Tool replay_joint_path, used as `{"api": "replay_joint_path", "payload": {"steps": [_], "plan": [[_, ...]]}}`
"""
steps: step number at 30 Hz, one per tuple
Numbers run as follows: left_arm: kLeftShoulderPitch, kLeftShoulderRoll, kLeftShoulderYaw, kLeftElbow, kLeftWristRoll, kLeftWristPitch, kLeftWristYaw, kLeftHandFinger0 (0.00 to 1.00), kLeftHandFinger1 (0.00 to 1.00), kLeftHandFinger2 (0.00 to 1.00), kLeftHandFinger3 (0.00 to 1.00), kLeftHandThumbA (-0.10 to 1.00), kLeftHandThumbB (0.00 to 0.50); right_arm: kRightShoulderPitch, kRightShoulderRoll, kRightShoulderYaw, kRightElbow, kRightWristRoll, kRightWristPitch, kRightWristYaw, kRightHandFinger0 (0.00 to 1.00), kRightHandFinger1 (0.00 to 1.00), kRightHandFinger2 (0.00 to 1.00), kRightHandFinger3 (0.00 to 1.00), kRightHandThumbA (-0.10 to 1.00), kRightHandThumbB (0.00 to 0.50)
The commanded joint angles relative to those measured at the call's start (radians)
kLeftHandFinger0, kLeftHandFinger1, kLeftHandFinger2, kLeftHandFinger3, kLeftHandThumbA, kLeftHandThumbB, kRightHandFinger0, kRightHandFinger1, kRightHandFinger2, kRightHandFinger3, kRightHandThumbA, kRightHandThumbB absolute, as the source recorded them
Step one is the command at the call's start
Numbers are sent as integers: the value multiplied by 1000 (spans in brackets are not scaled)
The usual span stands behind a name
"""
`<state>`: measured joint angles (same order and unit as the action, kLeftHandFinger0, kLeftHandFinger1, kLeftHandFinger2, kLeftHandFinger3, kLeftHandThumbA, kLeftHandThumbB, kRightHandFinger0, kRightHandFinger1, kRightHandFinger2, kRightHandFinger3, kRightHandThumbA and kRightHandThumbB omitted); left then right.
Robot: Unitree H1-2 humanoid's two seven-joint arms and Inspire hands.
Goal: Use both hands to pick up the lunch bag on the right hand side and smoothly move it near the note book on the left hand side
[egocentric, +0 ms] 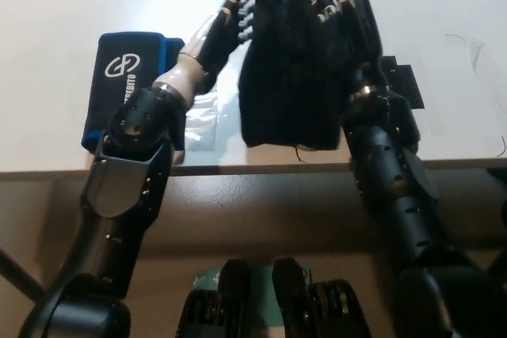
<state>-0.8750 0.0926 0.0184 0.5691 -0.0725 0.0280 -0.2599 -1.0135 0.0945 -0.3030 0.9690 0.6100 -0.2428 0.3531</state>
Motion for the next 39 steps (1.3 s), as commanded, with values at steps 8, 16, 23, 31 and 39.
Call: {"api": "replay_joint_path", "payload": {"steps": [8,16,23,31,39], "plan": [[-9,62,51,-149,-63,-12,-25,1000,1000,1000,1000,1000,441,-107,64,28,35,-46,-46,11,1000,1000,1000,1000,1000,347],[6,87,49,-252,-71,15,-29,1000,1000,1000,1000,1000,435,-121,88,29,40,-48,-29,14,1000,1000,1000,1000,1000,337],[0,84,50,-290,-74,20,-23,1000,1000,1000,1000,1000,453,-140,109,26,61,-49,-21,20,1000,1000,1000,1000,1000,365],[-8,81,49,-291,-73,16,-21,1000,1000,1000,1000,1000,454,-156,107,13,97,-36,-29,54,1000,1000,1000,1000,1000,360],[-14,100,64,-247,-77,28,-20,1000,1000,1000,1000,1000,436,-161,74,37,90,-96,-64,-9,1000,1000,1000,1000,1000,337]]}}
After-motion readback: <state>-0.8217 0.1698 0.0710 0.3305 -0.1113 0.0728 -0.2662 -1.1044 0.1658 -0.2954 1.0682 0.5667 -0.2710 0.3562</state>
